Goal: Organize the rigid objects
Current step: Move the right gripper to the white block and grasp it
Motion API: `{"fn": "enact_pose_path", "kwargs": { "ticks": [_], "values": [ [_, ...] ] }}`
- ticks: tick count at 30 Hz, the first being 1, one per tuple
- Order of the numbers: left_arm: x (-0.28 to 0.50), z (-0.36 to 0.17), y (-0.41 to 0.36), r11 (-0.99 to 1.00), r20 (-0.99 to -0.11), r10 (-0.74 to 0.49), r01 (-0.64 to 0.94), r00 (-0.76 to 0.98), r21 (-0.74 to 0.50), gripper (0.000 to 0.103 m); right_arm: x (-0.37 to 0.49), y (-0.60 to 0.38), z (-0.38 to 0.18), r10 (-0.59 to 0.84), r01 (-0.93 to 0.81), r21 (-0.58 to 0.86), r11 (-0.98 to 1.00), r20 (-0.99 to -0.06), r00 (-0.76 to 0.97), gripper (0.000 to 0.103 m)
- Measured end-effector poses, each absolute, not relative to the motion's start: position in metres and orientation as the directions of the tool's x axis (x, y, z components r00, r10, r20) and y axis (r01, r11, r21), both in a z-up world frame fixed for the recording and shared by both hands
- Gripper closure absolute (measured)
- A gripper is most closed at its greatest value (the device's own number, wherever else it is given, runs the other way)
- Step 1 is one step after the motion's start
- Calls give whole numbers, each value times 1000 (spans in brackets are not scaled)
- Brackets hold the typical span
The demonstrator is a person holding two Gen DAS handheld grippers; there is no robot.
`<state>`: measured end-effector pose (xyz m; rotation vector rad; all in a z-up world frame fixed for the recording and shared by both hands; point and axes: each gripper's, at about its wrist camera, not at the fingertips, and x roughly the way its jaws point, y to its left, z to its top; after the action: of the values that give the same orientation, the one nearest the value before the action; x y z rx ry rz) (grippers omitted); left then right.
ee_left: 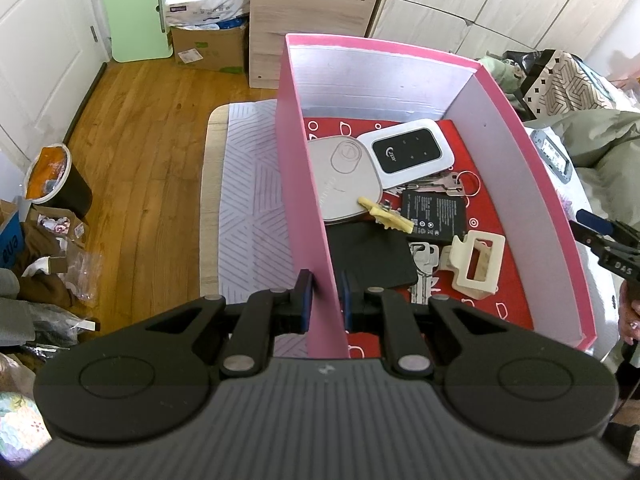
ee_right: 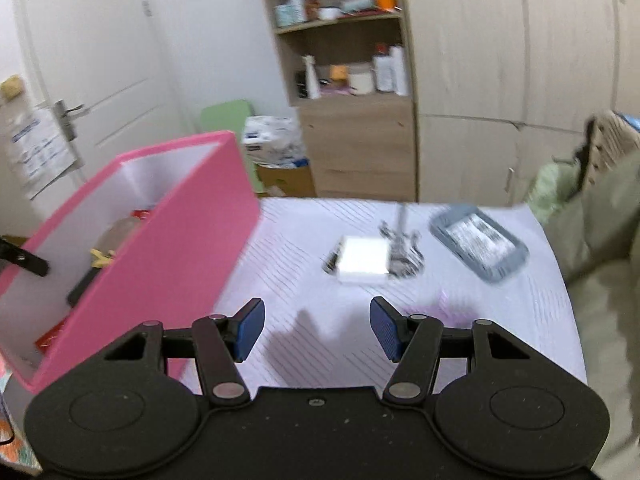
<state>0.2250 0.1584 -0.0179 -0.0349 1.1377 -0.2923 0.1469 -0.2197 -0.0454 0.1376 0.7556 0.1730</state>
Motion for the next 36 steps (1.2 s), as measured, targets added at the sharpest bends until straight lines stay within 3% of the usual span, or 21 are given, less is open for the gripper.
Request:
{"fn": "enact_pose_path", "kwargs": {
  "ticks": [7, 13, 18, 30, 32, 34, 36],
  "values": [
    [226, -17, 160, 963, -890, -246, 204, 385, -177, 90, 165, -218, -57, 130, -118, 65, 991, -691, 711, 39],
    [225, -17, 160, 964, -891, -241, 200, 384, -175, 90, 198, -219, -62, 163, -149, 81, 986, -690, 705, 40],
    [225, -17, 159, 965, -892, -238, 195, 385, -174, 90, 222, -211, -73, 107, -159, -9, 987, -703, 703, 40],
    [225, -17, 160, 965, -891, -242, 189, 385, -181, 90, 235, -206, -82, 51, -148, -73, 986, -717, 696, 40],
    [225, -17, 160, 965, -891, -242, 188, 384, -181, 90, 233, -203, -83, 29, -156, -112, 981, -716, 697, 44],
    [226, -17, 160, 966, -891, -241, 186, 386, -181, 90, 229, -201, -81, 37, -174, -121, 977, -711, 702, 56],
    [226, -16, 161, 965, -890, -243, 184, 385, -184, 90, 225, -199, -78, 44, -180, -114, 977, -717, 696, 56]
  ]
}}
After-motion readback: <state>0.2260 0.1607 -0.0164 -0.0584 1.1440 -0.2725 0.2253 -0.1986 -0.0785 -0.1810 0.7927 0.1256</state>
